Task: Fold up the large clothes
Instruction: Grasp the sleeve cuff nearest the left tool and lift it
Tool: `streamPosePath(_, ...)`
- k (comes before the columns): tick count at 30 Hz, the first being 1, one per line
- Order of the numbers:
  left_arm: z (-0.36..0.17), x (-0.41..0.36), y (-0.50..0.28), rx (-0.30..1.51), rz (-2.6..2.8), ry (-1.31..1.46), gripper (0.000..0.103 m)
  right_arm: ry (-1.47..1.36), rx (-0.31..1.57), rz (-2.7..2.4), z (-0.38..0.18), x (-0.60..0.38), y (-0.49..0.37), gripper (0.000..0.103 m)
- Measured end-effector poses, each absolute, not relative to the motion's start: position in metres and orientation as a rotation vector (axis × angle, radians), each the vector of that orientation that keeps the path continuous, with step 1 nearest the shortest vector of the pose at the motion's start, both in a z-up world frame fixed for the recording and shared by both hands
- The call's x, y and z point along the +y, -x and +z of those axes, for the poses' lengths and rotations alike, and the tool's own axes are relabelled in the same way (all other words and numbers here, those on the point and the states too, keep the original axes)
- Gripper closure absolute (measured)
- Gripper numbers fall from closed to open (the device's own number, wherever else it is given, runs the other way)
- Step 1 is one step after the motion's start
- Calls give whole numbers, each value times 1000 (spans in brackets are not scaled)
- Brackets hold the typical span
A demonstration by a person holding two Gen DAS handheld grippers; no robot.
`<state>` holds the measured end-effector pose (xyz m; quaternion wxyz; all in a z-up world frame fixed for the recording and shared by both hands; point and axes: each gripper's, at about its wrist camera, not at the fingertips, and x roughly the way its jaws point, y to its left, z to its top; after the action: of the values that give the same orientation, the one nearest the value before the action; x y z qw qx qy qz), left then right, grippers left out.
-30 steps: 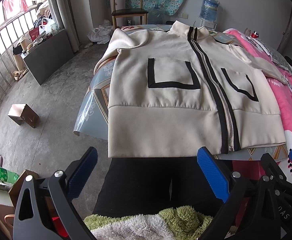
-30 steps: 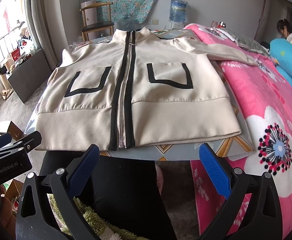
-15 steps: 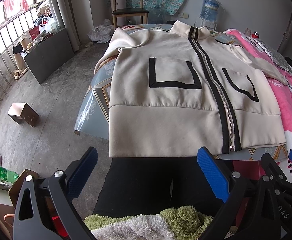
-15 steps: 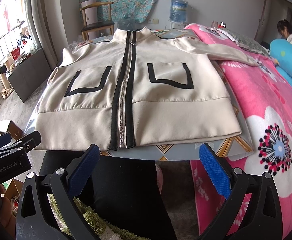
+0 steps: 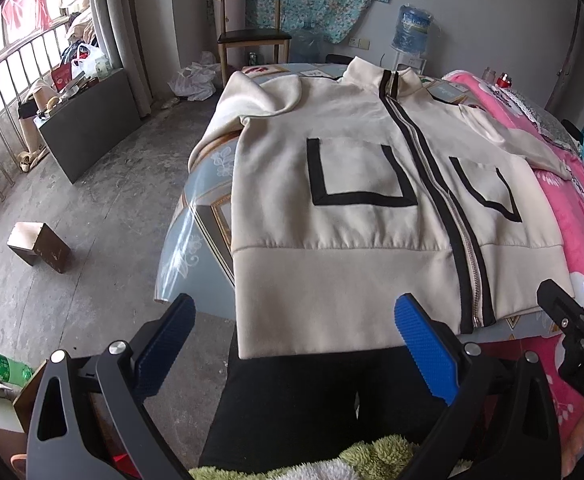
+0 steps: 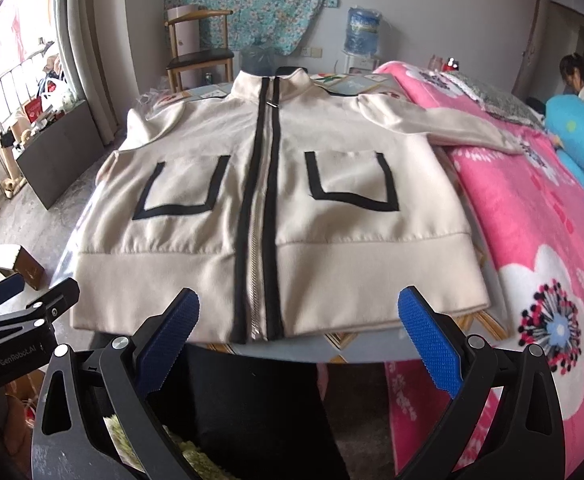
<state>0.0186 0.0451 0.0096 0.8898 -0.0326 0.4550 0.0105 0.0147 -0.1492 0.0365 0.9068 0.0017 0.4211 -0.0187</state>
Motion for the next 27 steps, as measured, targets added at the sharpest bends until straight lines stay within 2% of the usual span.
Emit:
streamPosePath(7, 19, 82, -52, 894, 34, 68, 5, -17, 837, -45, 40, -139, -43, 6)
streamPosePath(15, 44, 115, -77, 720, 23, 120, 5, 34, 808, 36, 46, -121, -85, 6)
streamPosePath(27, 32, 186, -122, 748, -9, 454, 5, 144, 788, 237, 47, -78, -148, 6)
